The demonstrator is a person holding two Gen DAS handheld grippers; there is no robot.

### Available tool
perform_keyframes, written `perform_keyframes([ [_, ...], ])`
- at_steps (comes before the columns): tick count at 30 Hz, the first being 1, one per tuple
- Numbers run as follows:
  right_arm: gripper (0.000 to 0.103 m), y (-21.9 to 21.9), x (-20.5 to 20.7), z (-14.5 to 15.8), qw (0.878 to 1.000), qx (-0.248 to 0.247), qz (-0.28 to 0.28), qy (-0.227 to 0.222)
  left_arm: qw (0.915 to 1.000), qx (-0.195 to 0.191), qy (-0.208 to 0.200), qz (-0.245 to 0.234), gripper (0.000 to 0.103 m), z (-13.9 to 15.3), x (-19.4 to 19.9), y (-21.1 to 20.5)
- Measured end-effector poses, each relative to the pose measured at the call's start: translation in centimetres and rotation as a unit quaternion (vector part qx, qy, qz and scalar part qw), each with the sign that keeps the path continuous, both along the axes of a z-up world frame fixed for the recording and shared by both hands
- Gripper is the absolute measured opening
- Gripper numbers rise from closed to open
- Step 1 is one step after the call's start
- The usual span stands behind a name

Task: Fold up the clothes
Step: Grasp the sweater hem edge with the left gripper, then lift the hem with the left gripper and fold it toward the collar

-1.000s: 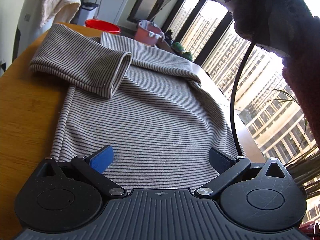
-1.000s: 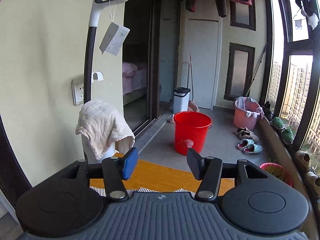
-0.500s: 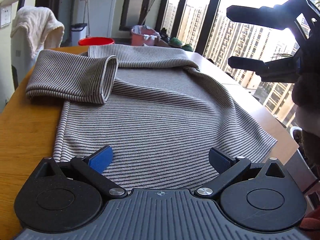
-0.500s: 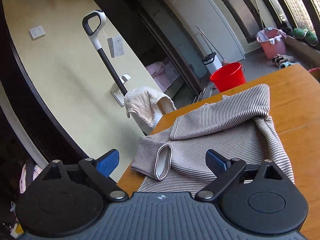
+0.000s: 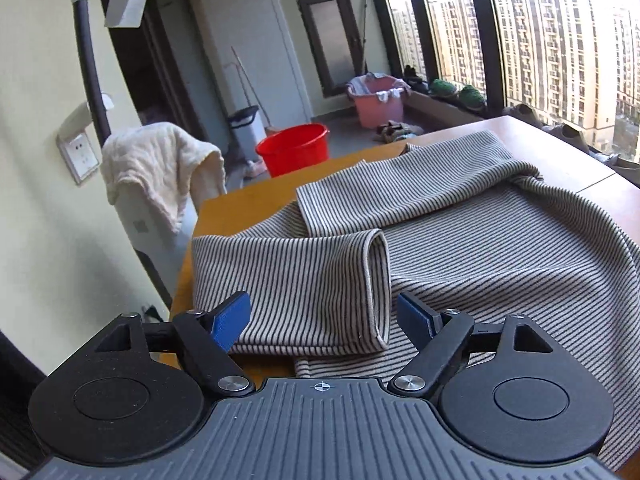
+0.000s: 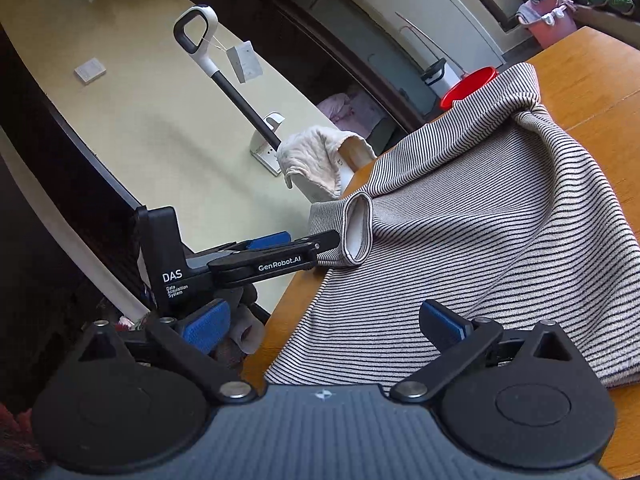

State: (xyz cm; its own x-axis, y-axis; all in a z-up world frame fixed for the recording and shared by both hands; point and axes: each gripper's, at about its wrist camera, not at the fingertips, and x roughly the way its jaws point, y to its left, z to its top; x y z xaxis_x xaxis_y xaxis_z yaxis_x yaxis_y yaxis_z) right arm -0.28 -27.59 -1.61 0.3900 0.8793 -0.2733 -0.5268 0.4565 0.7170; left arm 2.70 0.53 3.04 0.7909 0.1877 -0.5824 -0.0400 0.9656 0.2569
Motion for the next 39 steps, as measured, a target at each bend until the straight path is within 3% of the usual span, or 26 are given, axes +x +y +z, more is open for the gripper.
perform_keyframes([
  [4, 0.102, 0.5, -0.2, -0.6, 1.000, -0.013, 0.010, 0.004, 0.9992, 0.000, 0.019, 0.034, 0.083, -1.4, 1.8, 0.7],
  [6, 0.102, 0.6, -0.2, -1.0, 1.000, -0.023, 0.010, 0.008, 0.9985, -0.018, 0.034, 0.039, 0.075, -2.0, 2.7, 1.5],
  [8, 0.102, 0.7, -0.2, -1.2, 0.999, -0.031, 0.008, 0.011, 0.9975, -0.041, 0.043, 0.040, 0.058, -2.1, 3.0, 2.0],
  [9, 0.102, 0.8, -0.2, -1.3, 0.999, -0.031, 0.008, 0.011, 0.9969, -0.051, 0.045, 0.039, 0.055, -2.1, 3.1, 2.2],
  [11, 0.102, 0.6, -0.2, -1.4, 0.999, -0.029, 0.008, 0.010, 0.9970, -0.054, 0.042, 0.037, 0.038, -1.7, 2.9, 2.2],
  [14, 0.102, 0.5, -0.1, -1.5, 1.000, -0.028, 0.007, 0.012, 0.9974, -0.053, 0.037, 0.032, 0.023, -1.0, 2.6, 2.2],
  [22, 0.103, 0.6, -0.2, -1.8, 0.999, -0.035, 0.007, 0.010, 0.9986, -0.038, 0.002, 0.035, 0.019, 2.5, 1.9, 3.4],
  [30, 0.103, 0.8, -0.2, -1.6, 0.999, -0.039, 0.006, 0.008, 0.9964, -0.062, -0.041, 0.041, 0.018, 7.9, 1.4, 4.8],
  [39, 0.103, 0.8, -0.3, -1.6, 0.999, -0.043, 0.008, 0.005, 0.9925, -0.081, -0.090, 0.021, 0.017, 14.4, 3.1, 3.3],
])
